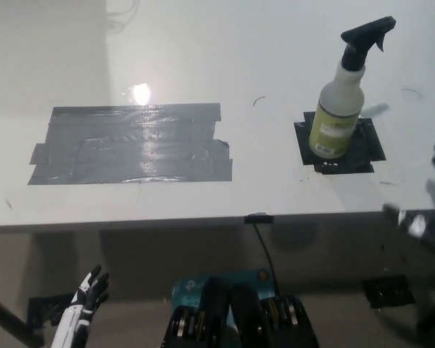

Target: A person hands a spray bottle to the robot which it grabs with its right hand and places on the black spot infront of it on the table

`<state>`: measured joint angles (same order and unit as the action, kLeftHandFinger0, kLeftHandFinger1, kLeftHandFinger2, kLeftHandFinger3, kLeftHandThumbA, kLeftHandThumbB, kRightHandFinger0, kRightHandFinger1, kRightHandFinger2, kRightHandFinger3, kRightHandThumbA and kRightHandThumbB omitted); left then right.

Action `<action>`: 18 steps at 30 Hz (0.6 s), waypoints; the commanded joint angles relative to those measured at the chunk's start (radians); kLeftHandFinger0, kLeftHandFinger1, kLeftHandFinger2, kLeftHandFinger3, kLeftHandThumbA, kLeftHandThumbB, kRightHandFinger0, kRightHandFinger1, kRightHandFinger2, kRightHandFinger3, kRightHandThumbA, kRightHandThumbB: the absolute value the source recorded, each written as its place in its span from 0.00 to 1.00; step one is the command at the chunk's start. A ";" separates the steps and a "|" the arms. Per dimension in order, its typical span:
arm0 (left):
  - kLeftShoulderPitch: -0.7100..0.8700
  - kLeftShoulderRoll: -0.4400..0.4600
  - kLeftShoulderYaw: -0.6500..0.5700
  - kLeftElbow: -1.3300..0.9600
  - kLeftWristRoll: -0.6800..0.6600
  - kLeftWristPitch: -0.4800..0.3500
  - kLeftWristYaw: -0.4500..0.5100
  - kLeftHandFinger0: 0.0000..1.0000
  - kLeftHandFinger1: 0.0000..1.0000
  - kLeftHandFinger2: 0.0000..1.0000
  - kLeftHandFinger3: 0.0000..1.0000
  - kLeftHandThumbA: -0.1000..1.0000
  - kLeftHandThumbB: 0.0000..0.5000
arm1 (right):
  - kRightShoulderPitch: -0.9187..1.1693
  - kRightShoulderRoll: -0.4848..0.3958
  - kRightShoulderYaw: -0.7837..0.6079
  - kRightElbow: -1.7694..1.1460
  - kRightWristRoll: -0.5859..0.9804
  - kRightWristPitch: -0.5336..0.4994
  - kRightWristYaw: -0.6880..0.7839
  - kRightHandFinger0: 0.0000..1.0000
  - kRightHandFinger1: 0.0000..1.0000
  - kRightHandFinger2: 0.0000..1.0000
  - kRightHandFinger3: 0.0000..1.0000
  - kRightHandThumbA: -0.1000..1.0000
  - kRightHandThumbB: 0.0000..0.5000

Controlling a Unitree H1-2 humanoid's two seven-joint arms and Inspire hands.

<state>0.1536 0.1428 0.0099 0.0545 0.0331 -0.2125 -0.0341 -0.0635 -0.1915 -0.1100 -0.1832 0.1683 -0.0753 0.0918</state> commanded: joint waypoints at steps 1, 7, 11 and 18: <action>0.020 0.013 0.006 -0.018 -0.017 -0.022 -0.016 1.00 1.00 1.00 1.00 0.98 0.31 | 0.324 0.093 0.177 -0.428 -0.038 -0.078 0.048 1.00 1.00 1.00 1.00 1.00 0.99; 0.037 0.010 0.007 -0.012 -0.026 -0.024 -0.020 1.00 1.00 1.00 1.00 0.99 0.32 | 0.380 0.118 0.221 -0.266 -0.079 -0.173 0.050 1.00 1.00 1.00 1.00 1.00 0.90; 0.043 0.011 0.013 -0.022 -0.024 -0.019 -0.019 1.00 1.00 1.00 1.00 0.99 0.29 | 0.333 0.101 0.211 -0.064 -0.187 -0.227 0.017 1.00 1.00 1.00 1.00 1.00 0.95; 0.032 0.013 0.018 -0.032 -0.030 -0.013 -0.023 1.00 1.00 1.00 1.00 0.98 0.24 | 0.277 0.081 0.186 0.106 -0.185 -0.256 0.010 1.00 1.00 1.00 1.00 1.00 0.94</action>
<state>0.1889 0.1433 0.0174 0.0462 0.0214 -0.2129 -0.0461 0.2434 -0.0982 0.0914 -0.1059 0.0186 -0.2296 0.1136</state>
